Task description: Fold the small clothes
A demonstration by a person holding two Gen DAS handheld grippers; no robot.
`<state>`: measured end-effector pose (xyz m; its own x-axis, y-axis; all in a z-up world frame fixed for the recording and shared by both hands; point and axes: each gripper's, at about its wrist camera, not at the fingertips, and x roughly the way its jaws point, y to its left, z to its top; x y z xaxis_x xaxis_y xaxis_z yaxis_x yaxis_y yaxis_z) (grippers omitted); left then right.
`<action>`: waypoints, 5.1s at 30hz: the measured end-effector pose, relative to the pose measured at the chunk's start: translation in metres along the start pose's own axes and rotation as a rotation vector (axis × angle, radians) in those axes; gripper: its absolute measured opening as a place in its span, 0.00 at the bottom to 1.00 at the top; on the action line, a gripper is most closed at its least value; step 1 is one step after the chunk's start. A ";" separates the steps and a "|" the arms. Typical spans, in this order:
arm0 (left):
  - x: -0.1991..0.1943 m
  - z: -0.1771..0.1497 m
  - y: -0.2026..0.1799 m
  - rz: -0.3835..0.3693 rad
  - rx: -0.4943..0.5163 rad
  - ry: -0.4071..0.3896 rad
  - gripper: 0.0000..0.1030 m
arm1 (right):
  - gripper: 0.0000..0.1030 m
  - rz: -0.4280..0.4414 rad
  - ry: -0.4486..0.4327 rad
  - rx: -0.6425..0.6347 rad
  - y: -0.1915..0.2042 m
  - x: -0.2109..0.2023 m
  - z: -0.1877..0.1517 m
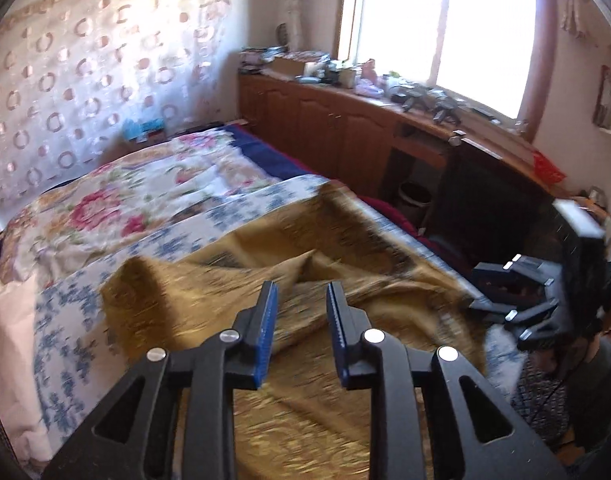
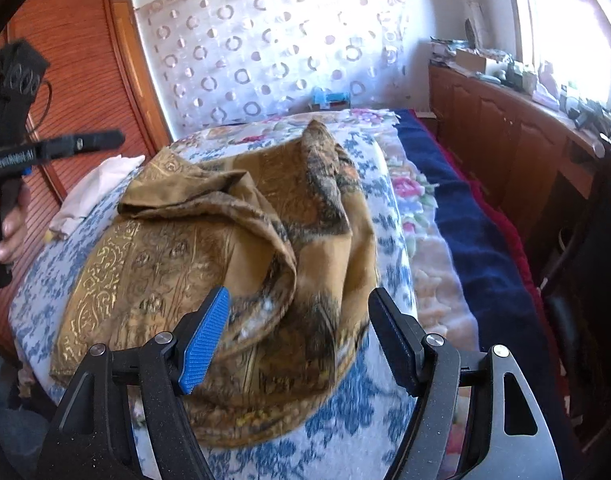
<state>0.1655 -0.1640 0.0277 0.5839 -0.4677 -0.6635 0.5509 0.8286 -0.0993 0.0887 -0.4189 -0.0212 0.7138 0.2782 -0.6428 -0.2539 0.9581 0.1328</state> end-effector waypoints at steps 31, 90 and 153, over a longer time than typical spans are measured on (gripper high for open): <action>0.004 -0.077 0.091 0.064 -0.050 0.053 0.23 | 0.57 0.034 0.242 -0.201 0.052 0.125 0.067; 0.003 -0.079 0.104 0.038 -0.068 -0.003 0.23 | 0.59 0.091 0.184 -0.305 0.144 0.129 0.072; 0.003 -0.089 0.015 0.067 -0.042 0.065 0.23 | 0.60 -0.112 0.087 -0.190 -0.017 0.062 0.099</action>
<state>0.1219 -0.1257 -0.0419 0.5780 -0.3907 -0.7164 0.4853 0.8704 -0.0831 0.2022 -0.4108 0.0114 0.6876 0.1563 -0.7090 -0.3005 0.9503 -0.0820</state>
